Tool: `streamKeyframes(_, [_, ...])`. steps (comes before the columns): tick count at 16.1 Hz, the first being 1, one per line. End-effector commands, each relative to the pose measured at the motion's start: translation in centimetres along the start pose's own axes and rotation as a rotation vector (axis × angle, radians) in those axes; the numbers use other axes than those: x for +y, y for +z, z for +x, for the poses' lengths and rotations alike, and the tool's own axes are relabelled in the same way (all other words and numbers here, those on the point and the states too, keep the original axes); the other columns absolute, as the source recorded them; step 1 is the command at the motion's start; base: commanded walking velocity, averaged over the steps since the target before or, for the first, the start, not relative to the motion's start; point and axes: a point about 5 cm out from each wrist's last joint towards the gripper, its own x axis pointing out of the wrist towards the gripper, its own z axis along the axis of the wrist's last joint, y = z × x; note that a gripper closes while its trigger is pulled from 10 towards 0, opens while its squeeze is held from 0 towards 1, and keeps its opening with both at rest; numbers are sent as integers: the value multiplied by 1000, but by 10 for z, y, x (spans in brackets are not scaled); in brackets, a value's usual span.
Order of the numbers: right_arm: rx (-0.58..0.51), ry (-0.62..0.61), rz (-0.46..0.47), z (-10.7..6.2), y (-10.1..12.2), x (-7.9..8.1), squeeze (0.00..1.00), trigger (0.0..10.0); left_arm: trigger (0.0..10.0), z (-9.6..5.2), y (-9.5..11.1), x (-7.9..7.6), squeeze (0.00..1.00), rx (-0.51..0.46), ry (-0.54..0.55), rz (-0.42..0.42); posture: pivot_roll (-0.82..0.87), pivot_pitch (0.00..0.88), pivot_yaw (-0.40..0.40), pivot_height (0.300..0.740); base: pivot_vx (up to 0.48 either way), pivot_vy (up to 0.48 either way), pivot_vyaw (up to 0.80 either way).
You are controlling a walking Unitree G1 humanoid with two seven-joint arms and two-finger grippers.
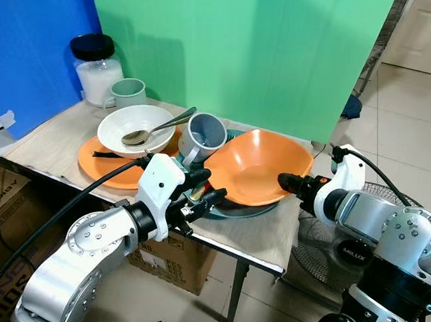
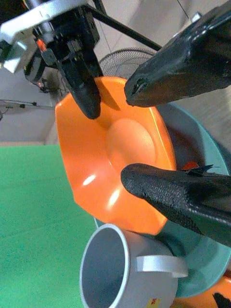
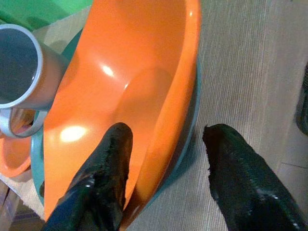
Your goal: Setting the table
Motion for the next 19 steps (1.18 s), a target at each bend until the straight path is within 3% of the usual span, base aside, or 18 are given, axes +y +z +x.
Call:
streamKeyframes(1, [7, -4, 1, 0, 2, 2, 0, 0, 10000, -1, 0, -4, 0, 5, -20, 1, 153, 0, 19, 727, 0, 0, 0])
streamKeyframes(19, [-63, -19, 85, 1, 15, 2, 0, 0, 10000, 2, -8, 2, 0, 13, 4, 30, 146, 0, 32, 727, 0, 0, 0])
